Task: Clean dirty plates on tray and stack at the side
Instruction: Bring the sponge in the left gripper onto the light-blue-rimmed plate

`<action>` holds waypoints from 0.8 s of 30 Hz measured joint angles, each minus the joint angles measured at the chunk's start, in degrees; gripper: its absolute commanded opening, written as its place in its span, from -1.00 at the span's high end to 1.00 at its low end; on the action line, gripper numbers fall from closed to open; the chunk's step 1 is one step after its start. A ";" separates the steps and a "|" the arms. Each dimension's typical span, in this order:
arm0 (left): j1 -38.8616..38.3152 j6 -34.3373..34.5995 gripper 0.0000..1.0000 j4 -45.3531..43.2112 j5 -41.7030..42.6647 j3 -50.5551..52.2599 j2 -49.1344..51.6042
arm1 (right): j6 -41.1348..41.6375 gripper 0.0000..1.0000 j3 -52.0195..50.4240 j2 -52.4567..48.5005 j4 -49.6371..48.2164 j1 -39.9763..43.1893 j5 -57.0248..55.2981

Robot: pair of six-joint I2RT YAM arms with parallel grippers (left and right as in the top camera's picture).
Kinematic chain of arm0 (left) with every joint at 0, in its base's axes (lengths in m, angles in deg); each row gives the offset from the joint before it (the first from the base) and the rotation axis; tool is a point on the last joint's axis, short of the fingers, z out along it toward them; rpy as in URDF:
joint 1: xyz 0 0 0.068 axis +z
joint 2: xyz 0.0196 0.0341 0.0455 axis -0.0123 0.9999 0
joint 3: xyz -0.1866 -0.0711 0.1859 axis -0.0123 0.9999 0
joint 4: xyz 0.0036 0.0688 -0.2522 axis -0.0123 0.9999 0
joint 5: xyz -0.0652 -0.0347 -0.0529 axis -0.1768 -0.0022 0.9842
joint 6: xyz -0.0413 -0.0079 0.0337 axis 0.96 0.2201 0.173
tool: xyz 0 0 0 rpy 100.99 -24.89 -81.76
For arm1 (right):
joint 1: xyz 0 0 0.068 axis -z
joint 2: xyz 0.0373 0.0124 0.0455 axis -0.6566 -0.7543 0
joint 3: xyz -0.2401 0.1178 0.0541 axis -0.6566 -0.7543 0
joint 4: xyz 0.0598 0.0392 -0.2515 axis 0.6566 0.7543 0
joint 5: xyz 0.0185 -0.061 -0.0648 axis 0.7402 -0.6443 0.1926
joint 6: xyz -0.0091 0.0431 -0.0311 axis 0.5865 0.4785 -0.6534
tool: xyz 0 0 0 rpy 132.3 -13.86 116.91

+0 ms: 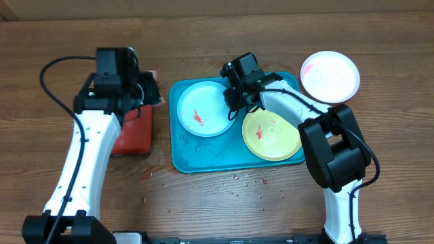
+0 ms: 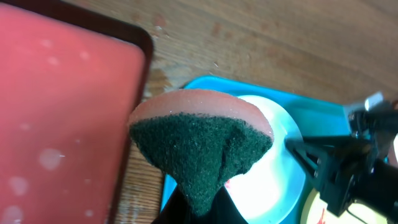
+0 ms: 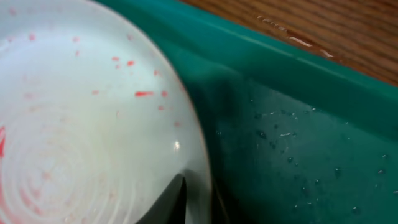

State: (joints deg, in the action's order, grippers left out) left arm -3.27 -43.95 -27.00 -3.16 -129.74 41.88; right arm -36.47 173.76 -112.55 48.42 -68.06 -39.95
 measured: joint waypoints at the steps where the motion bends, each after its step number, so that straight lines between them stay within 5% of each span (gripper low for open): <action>1: -0.52 0.00 0.91 -0.37 0.04 0.63 0.00 | 0.59 0.93 0.00 0.00 -0.07 0.00 -0.13; 15: -12.07 3.06 0.92 -18.73 0.57 12.68 0.13 | 24.98 0.92 1.16 0.02 4.90 0.00 0.61; 22: -15.52 4.46 0.92 -22.97 -1.42 13.79 1.81 | 31.71 0.40 1.20 0.61 7.10 0.02 2.78; 24: -15.45 4.76 0.92 -23.28 -2.34 13.86 2.32 | 30.25 0.10 1.20 0.70 6.73 0.13 2.38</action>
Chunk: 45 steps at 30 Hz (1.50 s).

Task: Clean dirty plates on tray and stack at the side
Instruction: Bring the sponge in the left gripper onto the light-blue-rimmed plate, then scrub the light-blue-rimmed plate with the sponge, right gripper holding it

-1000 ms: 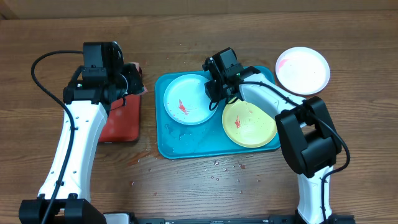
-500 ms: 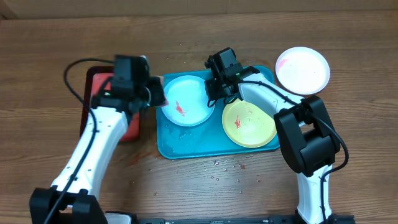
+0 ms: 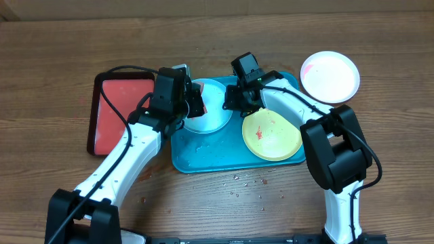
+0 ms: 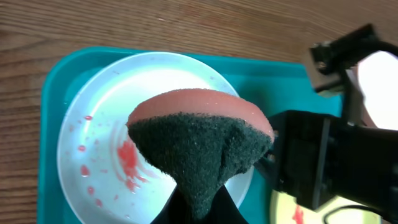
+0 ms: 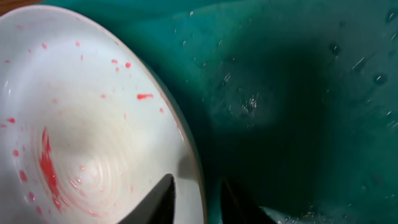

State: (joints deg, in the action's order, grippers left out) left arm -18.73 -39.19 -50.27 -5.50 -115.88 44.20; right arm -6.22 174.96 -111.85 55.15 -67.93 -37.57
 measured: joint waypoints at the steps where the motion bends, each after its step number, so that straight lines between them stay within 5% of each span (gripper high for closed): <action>1: 0.00 0.20 0.91 -0.22 -0.42 0.02 0.26 | -1.01 0.05 0.07 0.04 -0.55 0.17 -0.20; 18: 0.00 4.00 0.91 -4.37 1.31 0.24 9.66 | -11.56 0.74 0.61 -0.31 -3.76 1.20 -3.65; 36: -1.14 10.80 0.81 -13.27 4.02 0.24 19.12 | -8.98 0.76 0.61 -0.59 -4.72 0.98 -3.65; 45: 0.59 7.78 0.92 -10.71 -1.84 -0.02 19.15 | -8.96 0.76 0.61 -0.59 -4.63 0.98 -3.89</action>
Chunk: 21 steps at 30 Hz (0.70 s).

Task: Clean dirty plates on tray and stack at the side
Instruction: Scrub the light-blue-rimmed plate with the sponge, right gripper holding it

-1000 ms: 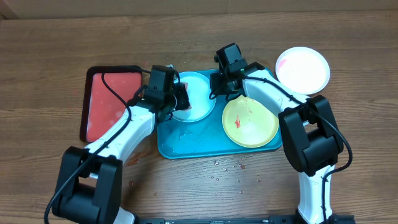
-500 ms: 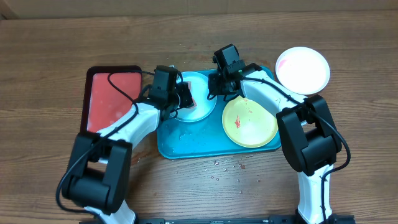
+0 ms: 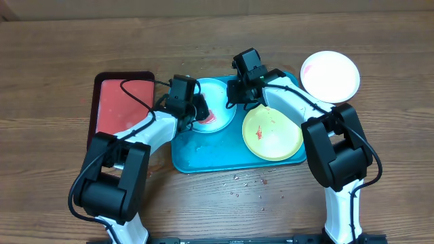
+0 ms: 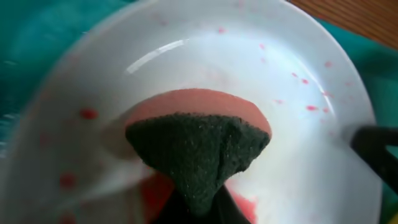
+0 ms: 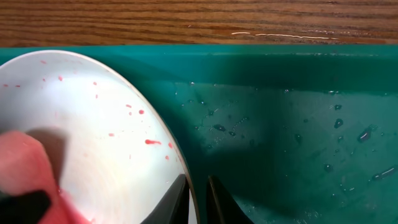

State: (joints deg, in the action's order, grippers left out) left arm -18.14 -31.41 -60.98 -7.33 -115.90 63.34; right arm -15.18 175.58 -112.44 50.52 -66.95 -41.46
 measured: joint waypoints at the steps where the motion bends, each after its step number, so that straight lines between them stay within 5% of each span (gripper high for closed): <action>1: 0.59 -0.72 0.92 0.59 -0.48 -0.31 0.00 | -0.02 0.76 0.00 0.00 0.02 0.00 -0.02; 10: 4.63 -4.61 0.92 9.07 -2.86 -6.32 0.02 | -0.02 0.77 0.00 0.00 0.04 -0.07 0.02; 21: 1.99 -5.35 0.91 6.88 5.60 -11.21 0.81 | 0.00 0.77 0.00 0.00 -0.04 -0.07 -0.17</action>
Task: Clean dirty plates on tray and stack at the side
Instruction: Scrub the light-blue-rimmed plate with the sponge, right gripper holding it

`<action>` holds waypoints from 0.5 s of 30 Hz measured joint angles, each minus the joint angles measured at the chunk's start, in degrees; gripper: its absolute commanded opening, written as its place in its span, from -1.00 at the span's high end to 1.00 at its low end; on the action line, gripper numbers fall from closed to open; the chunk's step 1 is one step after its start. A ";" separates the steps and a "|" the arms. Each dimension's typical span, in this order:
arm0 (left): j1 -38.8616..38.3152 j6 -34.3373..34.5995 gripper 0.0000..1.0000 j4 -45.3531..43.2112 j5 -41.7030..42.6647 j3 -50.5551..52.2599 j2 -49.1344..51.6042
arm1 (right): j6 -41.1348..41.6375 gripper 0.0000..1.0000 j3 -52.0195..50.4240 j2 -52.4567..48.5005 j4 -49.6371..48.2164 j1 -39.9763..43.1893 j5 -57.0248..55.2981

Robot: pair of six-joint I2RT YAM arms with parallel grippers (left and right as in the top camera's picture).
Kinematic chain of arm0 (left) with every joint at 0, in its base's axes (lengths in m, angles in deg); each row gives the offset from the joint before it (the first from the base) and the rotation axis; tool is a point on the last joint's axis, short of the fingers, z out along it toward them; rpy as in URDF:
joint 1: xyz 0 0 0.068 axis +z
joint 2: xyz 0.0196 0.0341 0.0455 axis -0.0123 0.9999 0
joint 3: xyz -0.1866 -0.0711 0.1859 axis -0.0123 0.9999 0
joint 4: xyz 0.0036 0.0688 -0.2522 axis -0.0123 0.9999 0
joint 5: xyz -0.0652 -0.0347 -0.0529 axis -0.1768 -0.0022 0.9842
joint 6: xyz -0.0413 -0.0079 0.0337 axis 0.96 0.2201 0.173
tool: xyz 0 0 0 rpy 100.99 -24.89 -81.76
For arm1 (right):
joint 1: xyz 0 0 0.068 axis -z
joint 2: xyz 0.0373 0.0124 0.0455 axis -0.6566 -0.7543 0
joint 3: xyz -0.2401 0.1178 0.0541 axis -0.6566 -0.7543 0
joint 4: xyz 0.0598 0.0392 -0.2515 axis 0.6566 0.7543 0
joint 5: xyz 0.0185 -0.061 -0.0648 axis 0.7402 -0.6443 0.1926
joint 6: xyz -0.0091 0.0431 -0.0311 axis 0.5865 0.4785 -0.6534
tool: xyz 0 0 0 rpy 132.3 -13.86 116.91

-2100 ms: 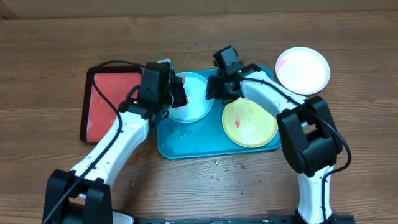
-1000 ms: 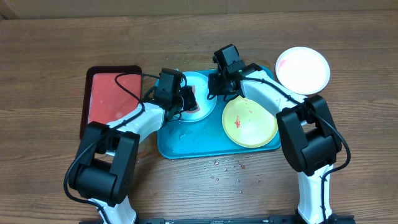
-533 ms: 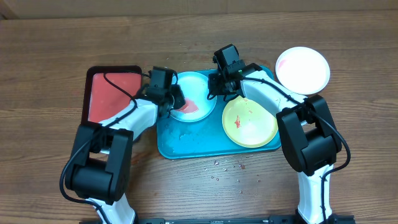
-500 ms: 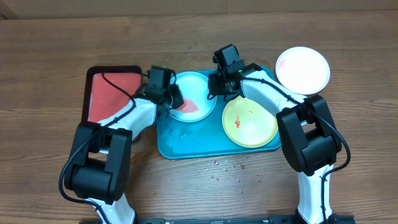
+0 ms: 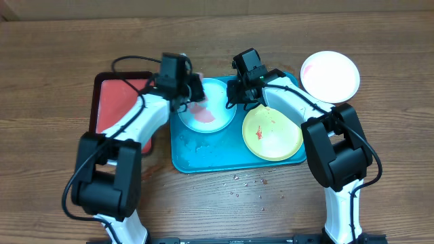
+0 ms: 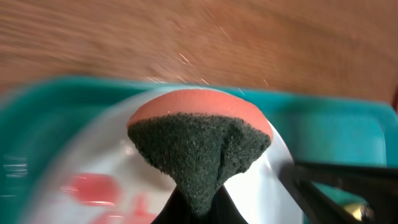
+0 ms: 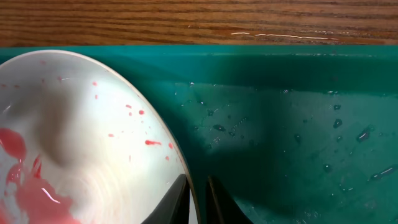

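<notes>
A white plate (image 5: 207, 112) smeared with red lies at the left of the teal tray (image 5: 224, 156). My left gripper (image 5: 192, 90) is shut on a sponge (image 6: 199, 140), pink on top and green below, held over the plate's far left rim. My right gripper (image 7: 197, 199) is shut on the white plate's right rim (image 7: 180, 168), one finger inside and one outside. A yellow plate (image 5: 271, 133) with a red streak sits in the tray's right half. A white plate with a pink tint (image 5: 329, 76) lies on the table at the far right.
A red tray (image 5: 115, 108) lies on the wooden table left of the teal tray, under my left arm. Water drops and red specks dot the table in front of the teal tray (image 5: 247, 183). My right arm crosses above the yellow plate.
My left gripper has moved with the sponge from the plate's middle to its far left rim. A wet red smear now shows on the plate. The right gripper has not moved.
First my left gripper held the sponge over the red tray while the right gripper gripped the white plate's rim. Then the sponge was over the plate, then pressed on its middle. Now it is at the far rim and the red is smeared.
</notes>
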State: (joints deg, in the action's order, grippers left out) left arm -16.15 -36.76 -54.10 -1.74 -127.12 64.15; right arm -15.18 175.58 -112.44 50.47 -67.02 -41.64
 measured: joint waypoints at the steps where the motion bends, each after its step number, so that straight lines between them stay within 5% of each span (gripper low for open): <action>1: -1.14 0.00 0.91 -0.35 0.46 -0.02 0.87 | -0.02 0.77 0.00 0.00 -0.04 0.02 0.00; 15: -3.48 0.94 0.92 -0.15 -3.93 -1.14 6.82 | -0.02 0.78 0.00 0.00 0.00 0.02 -0.07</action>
State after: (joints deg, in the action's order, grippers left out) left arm -19.62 -35.82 -54.25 -5.67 -128.25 70.97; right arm -15.21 175.58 -112.44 50.47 -66.99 -41.70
